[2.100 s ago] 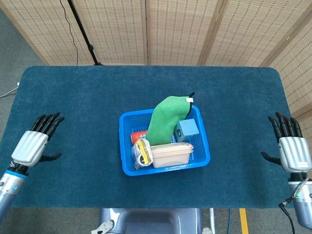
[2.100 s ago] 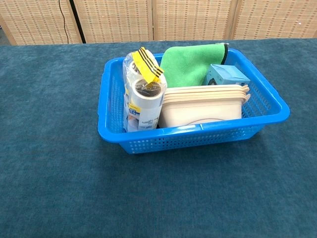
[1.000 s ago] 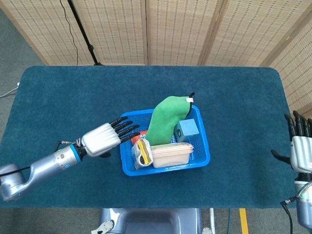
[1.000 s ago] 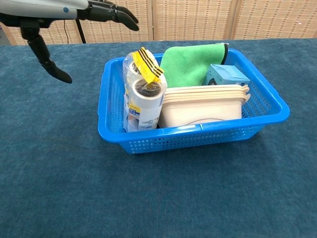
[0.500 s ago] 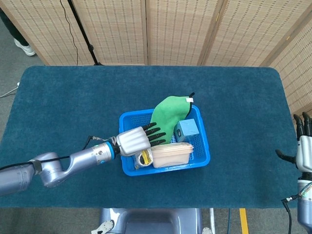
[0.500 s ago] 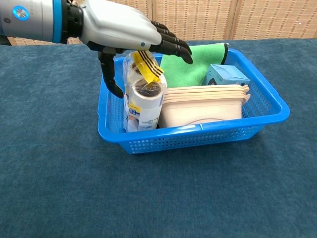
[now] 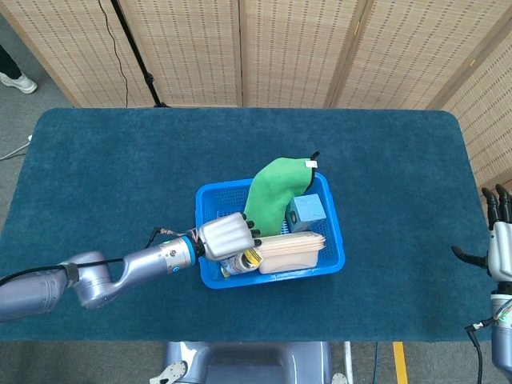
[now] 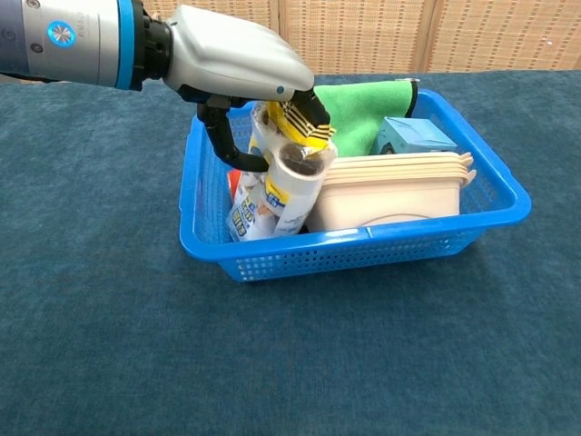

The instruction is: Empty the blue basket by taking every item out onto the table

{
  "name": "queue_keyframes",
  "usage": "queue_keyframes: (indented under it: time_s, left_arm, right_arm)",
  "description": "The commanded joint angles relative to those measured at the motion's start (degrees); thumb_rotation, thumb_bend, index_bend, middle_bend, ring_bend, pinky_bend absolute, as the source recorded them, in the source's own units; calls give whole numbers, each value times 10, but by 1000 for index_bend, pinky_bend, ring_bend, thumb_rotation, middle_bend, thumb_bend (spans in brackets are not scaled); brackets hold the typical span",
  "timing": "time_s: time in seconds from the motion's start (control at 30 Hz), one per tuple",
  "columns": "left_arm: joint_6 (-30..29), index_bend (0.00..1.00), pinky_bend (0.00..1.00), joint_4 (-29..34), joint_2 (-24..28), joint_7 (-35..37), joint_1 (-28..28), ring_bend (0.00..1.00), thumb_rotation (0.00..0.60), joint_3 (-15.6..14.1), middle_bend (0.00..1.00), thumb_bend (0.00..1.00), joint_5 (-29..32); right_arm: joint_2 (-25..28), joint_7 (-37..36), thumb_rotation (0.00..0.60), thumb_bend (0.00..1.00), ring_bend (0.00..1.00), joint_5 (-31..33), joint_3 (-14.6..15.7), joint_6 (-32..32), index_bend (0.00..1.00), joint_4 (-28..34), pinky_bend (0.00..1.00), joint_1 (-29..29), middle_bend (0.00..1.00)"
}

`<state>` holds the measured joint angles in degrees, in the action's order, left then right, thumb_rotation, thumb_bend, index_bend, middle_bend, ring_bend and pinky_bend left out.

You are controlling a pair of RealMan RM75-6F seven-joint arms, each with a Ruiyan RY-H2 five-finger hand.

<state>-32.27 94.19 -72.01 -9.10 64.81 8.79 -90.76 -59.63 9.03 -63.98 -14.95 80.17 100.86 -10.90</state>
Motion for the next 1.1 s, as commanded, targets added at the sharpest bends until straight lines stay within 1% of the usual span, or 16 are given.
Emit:
queue_keyframes:
  time_s: [0.03,0.17,0.23,0.27,0.4,0.53,0.67,0.73,0.8,0.83,0.9,1.03,1.07,1.1]
  left_arm:
    - [-16,628,545,1,2,-4,-3,549,600,2,555,543,2]
    - [-54,628,544,6,13,-1,-12,548,600,13,555,541,3]
    - [-85,628,545,9,27,5,-20,547,600,26,555,540,5]
    - [-117,628,545,5,40,8,-28,547,600,45,555,540,11]
    - [-160,628,545,-1,61,24,-41,544,600,65,555,535,21]
    - [-185,628,544,-18,76,42,-52,541,600,84,555,525,47]
    - [-198,628,544,-53,82,57,-61,541,600,97,555,517,78]
    - [-198,625,544,-80,80,61,-65,539,600,98,555,517,94]
    - [-173,622,545,-146,65,61,-75,536,600,86,554,517,139]
    - [-161,621,545,-181,48,62,-75,534,600,79,554,517,152]
    - [-141,620,545,-226,24,65,-74,532,600,68,554,516,166]
    - [-114,604,543,-288,-11,70,-71,517,600,52,550,511,181]
    - [-106,595,533,-299,-18,70,-70,499,600,49,540,509,184]
    - [-95,561,492,-307,-23,71,-68,448,600,47,502,504,189]
  right_arm:
    - [0,0,600,0,0,-1,0,1,0,1,0,0,0]
    - [0,-1,600,0,0,-2,1,2,0,1,0,1,0]
    - [1,-2,600,0,0,-3,2,2,0,2,0,1,0]
    - [1,-2,600,0,0,-5,2,3,0,3,0,1,0]
    - [2,-3,600,0,0,-8,3,6,0,6,0,2,0]
    - [2,-3,600,0,0,-11,5,7,0,7,0,2,0]
    - [2,-2,600,0,0,-14,7,5,0,9,0,2,0]
    - [1,-2,600,0,0,-15,8,4,0,9,0,1,0]
    - [1,0,600,0,0,-16,10,-2,0,8,0,-2,0]
    - [0,0,600,0,0,-15,10,-5,0,7,0,-3,0]
    - [-4,6,600,0,0,-14,10,-5,0,3,0,-6,0]
    - [-9,13,600,0,0,-13,12,-9,0,-1,0,-10,0]
    - [-11,15,600,0,0,-13,12,-10,0,-2,0,-11,0]
    - [-12,16,600,0,0,-12,12,-11,0,-3,0,-12,0]
